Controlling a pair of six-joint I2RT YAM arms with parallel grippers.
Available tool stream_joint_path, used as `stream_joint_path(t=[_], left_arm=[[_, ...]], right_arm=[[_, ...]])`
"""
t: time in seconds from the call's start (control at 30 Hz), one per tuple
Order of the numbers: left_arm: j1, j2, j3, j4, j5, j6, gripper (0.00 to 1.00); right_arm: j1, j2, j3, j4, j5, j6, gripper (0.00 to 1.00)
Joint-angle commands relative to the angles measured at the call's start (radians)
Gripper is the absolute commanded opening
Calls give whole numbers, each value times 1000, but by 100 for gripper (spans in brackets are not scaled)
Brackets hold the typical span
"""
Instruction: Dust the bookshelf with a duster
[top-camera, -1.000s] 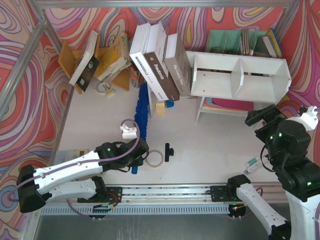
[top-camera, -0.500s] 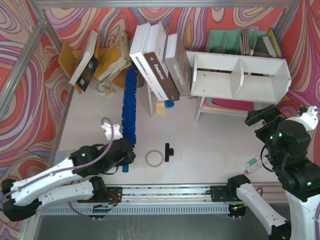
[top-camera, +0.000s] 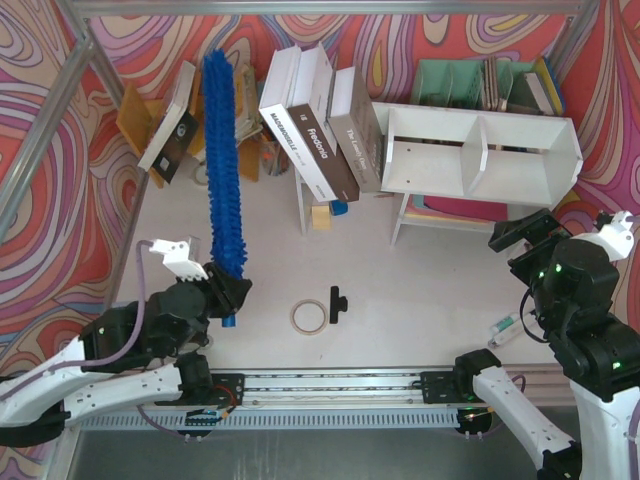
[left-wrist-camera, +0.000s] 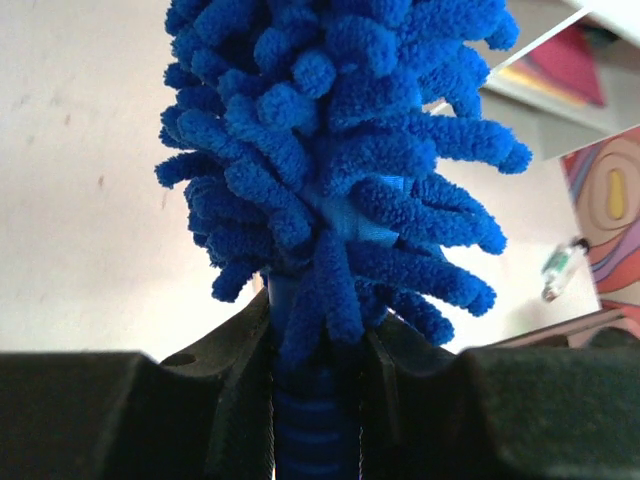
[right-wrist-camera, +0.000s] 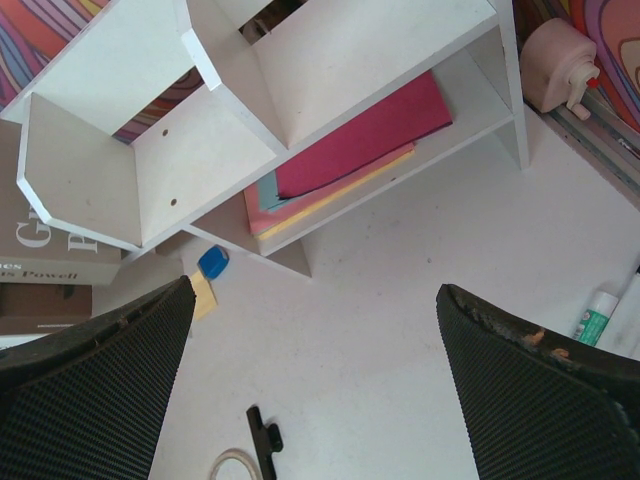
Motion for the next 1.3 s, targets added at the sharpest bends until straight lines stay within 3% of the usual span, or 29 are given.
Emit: stream_joint_path(t=[0.0, 0.47, 0.8, 1.0, 1.27], left_arm=[[-6, -4, 20, 264, -37, 226, 0], [-73, -77, -220, 757, -79, 516, 0], [-88, -116, -282, 824, -89, 550, 0], [-102, -76, -305, 888, -5, 574, 0], [-131, 1, -295, 914, -3, 589, 0]], right_arm=[[5, 9, -8, 25, 1, 7, 94], [6, 3, -18, 11, 3, 7, 94], [5, 10, -23, 16, -7, 12, 94], [6, 16, -27, 19, -14, 15, 94], [6, 19, -30, 22, -17, 12, 94]])
